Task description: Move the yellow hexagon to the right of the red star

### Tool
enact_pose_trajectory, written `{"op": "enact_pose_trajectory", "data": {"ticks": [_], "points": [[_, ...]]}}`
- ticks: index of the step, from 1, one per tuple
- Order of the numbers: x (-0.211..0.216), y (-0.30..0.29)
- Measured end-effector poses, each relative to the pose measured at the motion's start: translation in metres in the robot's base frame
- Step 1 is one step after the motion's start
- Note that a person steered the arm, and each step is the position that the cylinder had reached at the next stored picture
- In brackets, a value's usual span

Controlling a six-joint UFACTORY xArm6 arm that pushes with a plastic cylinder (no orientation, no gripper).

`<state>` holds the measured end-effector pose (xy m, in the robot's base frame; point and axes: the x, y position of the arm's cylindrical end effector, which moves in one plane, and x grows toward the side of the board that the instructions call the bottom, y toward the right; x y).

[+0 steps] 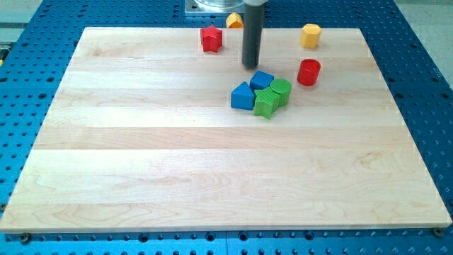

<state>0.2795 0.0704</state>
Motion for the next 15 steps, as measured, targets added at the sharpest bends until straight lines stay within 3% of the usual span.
{"op": "enact_pose_trajectory", "data": {"ticks": [1,2,3,5,7,8,9,10,12,13,15], "points": [[0.007,0.118],[0.061,0.186],[0.087,0.140],[0.005,0.017],[-0.009,-0.038],[0.031,0.018],[0.023,0.141],[-0.032,0.190],[-0.054,0.046],[-0.086,0.075],[-0.057,-0.029]]}}
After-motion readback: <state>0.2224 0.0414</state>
